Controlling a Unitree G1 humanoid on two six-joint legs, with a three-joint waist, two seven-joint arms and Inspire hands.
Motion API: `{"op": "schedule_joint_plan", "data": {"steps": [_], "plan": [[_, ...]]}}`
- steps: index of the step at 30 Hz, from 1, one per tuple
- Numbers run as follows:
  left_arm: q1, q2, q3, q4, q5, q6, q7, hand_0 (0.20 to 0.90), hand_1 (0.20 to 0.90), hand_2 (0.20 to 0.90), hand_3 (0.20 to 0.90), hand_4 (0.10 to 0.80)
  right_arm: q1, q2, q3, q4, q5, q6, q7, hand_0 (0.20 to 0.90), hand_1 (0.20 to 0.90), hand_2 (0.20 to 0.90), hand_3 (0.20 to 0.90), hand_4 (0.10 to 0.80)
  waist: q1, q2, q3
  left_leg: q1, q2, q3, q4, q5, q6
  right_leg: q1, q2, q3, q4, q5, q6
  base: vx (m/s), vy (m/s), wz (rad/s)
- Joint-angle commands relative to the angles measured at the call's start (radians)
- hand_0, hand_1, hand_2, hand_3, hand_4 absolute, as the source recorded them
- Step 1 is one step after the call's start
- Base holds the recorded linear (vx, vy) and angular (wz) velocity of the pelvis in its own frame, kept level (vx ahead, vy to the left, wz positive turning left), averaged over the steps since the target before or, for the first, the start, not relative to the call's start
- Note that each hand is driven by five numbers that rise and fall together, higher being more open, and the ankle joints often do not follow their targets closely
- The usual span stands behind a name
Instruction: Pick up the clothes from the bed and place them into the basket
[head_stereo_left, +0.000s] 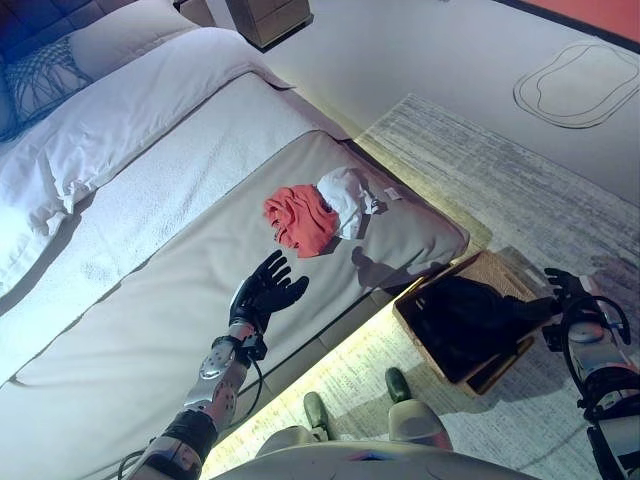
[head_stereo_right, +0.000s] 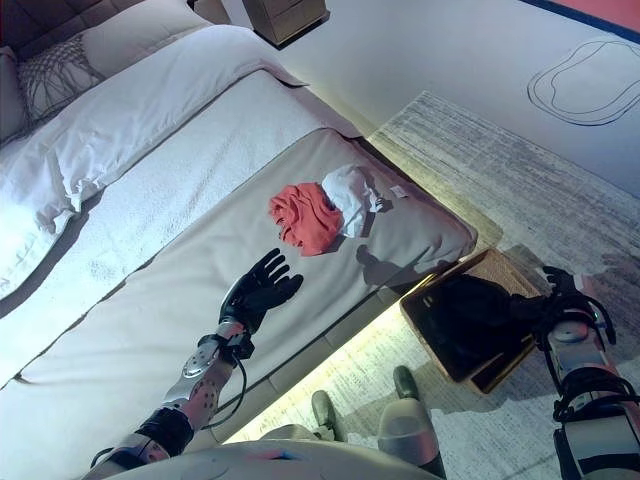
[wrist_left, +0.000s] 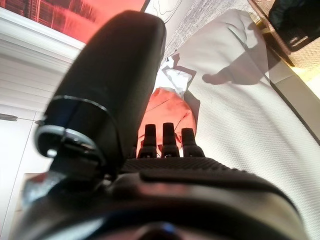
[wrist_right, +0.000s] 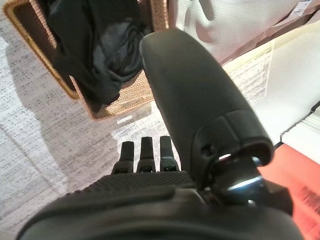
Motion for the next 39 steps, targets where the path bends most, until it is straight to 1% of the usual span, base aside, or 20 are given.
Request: {"op": "schedule_joint_plan", "data": {"steps": [1,7,10,11,14,15,17,18,22,25,27,30,32,33,36,38,39], "plan": [[-0.073,0.034,0.019,-0.002,-0.017,-0.105,-0.02,0.9,0.9,0.9,0.9,0.8,-0.112,-0.033,-0.045,-0.046,-0.007,-0.073,-0.052,0.9,0.9,0.9,0.9,0.8,0.012,-0.074,-0.05,0.059,-0.001,-0.003,0.04,-0.151,-0.02,-0.034,-0.018,-0.02,0.052,-0.024,0.016,0.0,0.0,0.0],[-0.057,0.032,0.027,-0.002,-0.011,-0.094,-0.01,0.9,0.9,0.9,0.9,0.8,-0.121,-0.039,-0.031,-0.167,-0.033,-0.062,-0.065,0.9,0.9,0.9,0.9,0.8,0.021,-0.08,-0.049,0.058,-0.004,-0.025,0.041,-0.149,-0.02,-0.028,-0.019,-0.029,0.06,-0.03,0.011,0.013,0.004,0.02],[-0.048,0.03,0.029,0.008,-0.002,-0.091,-0.004,0.9,0.9,0.9,0.9,0.8,-0.147,-0.049,-0.004,-0.236,-0.083,-0.06,-0.085,0.9,0.9,0.9,0.9,0.8,0.035,-0.087,-0.048,0.054,-0.007,-0.045,0.043,-0.149,-0.019,-0.026,-0.02,-0.039,0.067,-0.036,0.007,0.016,0.002,0.07],[-0.049,0.032,0.027,0.016,0.015,-0.103,-0.009,0.9,0.9,0.9,0.9,0.8,-0.174,-0.054,0.02,-0.263,-0.105,-0.063,-0.098,0.9,0.9,0.9,0.9,0.8,0.043,-0.09,-0.045,0.049,-0.01,-0.057,0.046,-0.148,-0.019,-0.027,-0.021,-0.046,0.073,-0.04,0.005,0.024,0.001,0.17],[-0.044,0.04,0.018,0.012,0.044,-0.109,-0.02,0.9,0.9,0.9,0.9,0.8,-0.253,-0.074,0.063,-0.326,-0.161,-0.036,-0.117,0.9,0.9,0.9,0.9,0.8,0.068,-0.096,-0.04,0.034,-0.013,-0.088,0.047,-0.141,-0.021,-0.029,-0.024,-0.067,0.084,-0.05,-0.001,0.024,0.002,0.13],[-0.044,0.04,0.018,0.013,0.045,-0.11,-0.021,0.9,0.9,0.9,0.9,0.8,-0.258,-0.075,0.066,-0.328,-0.162,-0.035,-0.118,0.9,0.9,0.9,0.9,0.8,0.068,-0.096,-0.039,0.033,-0.013,-0.09,0.046,-0.14,-0.021,-0.029,-0.025,-0.069,0.085,-0.05,-0.001,0.033,0.02,0.15],[-0.044,0.04,0.012,0.012,0.056,-0.116,-0.017,0.9,0.9,0.9,0.9,0.8,-0.309,-0.092,0.093,-0.343,-0.197,-0.039,-0.134,0.9,0.9,0.9,0.9,0.8,0.086,-0.094,-0.034,0.024,-0.019,-0.112,0.043,-0.134,-0.021,-0.027,-0.028,-0.084,0.087,-0.056,-0.005,0.04,0.028,0.27],[-0.043,0.042,0.009,0.009,0.062,-0.121,-0.014,0.9,0.9,0.9,0.9,0.8,-0.366,-0.106,0.119,-0.346,-0.207,-0.032,-0.143,0.9,0.9,0.9,0.9,0.8,0.106,-0.092,-0.03,0.013,-0.025,-0.132,0.045,-0.131,-0.022,-0.03,-0.033,-0.1,0.089,-0.061,-0.008,0.038,0.029,0.33],[-0.055,0.044,0.004,0.007,0.059,-0.119,-0.014,0.9,0.9,0.9,0.9,0.8,-0.523,-0.128,0.197,-0.336,-0.207,-0.018,-0.146,0.9,0.9,0.9,0.9,0.8,0.15,-0.083,-0.002,-0.047,-0.039,-0.173,0.091,-0.13,-0.025,-0.076,-0.049,-0.151,0.162,-0.1,-0.026,-0.017,0.055,0.34],[-0.07,0.063,-0.005,-0.005,0.07,-0.151,-0.019,0.9,0.9,0.9,0.9,0.8,-0.65,-0.16,0.259,-0.331,-0.194,-0.001,-0.142,0.9,0.9,0.9,0.9,0.8,0.183,-0.071,0.061,-0.145,-0.061,-0.213,0.207,-0.142,-0.024,-0.151,-0.06,-0.199,0.29,-0.156,-0.052,-0.115,0.071,0.35],[-0.076,0.074,-0.002,-0.015,0.047,-0.16,-0.026,0.9,0.9,0.9,0.9,0.8,-0.704,-0.175,0.29,-0.333,-0.21,0.017,-0.133,0.9,0.9,0.9,0.9,0.8,0.2,-0.064,0.1,-0.203,-0.072,-0.227,0.28,-0.154,-0.022,-0.196,-0.073,-0.223,0.369,-0.184,-0.067,-0.121,0.034,0.36],[-0.083,0.1,-0.001,-0.055,0.011,-0.164,-0.018,0.9,0.9,0.9,0.9,0.8,-0.796,-0.183,0.369,-0.334,-0.212,0.041,-0.165,0.9,0.9,0.9,0.9,0.8,0.24,-0.063,0.161,-0.307,-0.097,-0.262,0.398,-0.177,-0.006,-0.288,-0.096,-0.252,0.512,-0.23,-0.089,-0.105,-0.02,0.43],[-0.08,0.122,-0.001,-0.092,0.013,-0.162,-0.024,0.9,0.9,0.9,0.9,0.8,-0.845,-0.18,0.392,-0.317,-0.203,0.048,-0.201,0.9,0.9,0.9,0.9,0.8,0.27,-0.066,0.199,-0.371,-0.117,-0.284,0.472,-0.196,0.005,-0.341,-0.108,-0.27,0.603,-0.26,-0.098,-0.093,-0.082,0.69],[-0.075,0.128,-0.001,-0.109,0.022,-0.162,-0.023,0.9,0.9,0.9,0.9,0.8,-0.863,-0.18,0.398,-0.308,-0.205,0.048,-0.211,0.9,0.9,0.9,0.9,0.8,0.281,-0.065,0.206,-0.395,-0.124,-0.29,0.492,-0.199,0.007,-0.36,-0.112,-0.278,0.627,-0.264,-0.1,-0.057,-0.078,0.6],[-0.055,0.149,-0.009,-0.158,0.017,-0.164,-0.019,0.9,0.9,0.9,0.9,0.8,-0.91,-0.169,0.408,-0.294,-0.225,0.079,-0.238,0.9,0.9,0.9,0.9,0.8,0.311,-0.061,0.246,-0.461,-0.147,-0.299,0.575,-0.22,0.015,-0.407,-0.118,-0.294,0.717,-0.294,-0.112,-0.026,-0.041,0.4],[-0.04,0.161,-0.002,-0.202,0.0,-0.149,-0.005,0.9,0.9,0.9,0.9,0.8,-0.94,-0.17,0.421,-0.287,-0.234,0.1,-0.242,0.9,0.9,0.9,0.9,0.8,0.331,-0.057,0.275,-0.512,-0.165,-0.301,0.635,-0.236,0.023,-0.444,-0.126,-0.307,0.777,-0.312,-0.122,-0.018,-0.02,0.34],[-0.031,0.168,0.004,-0.227,-0.026,-0.13,-0.001,0.9,0.9,0.9,0.9,0.8,-0.955,-0.167,0.43,-0.285,-0.247,0.12,-0.243,0.9,0.9,0.9,0.9,0.8,0.342,-0.056,0.284,-0.551,-0.177,-0.301,0.674,-0.245,0.031,-0.477,-0.134,-0.315,0.816,-0.323,-0.125,-0.01,-0.027,0.26]]}}
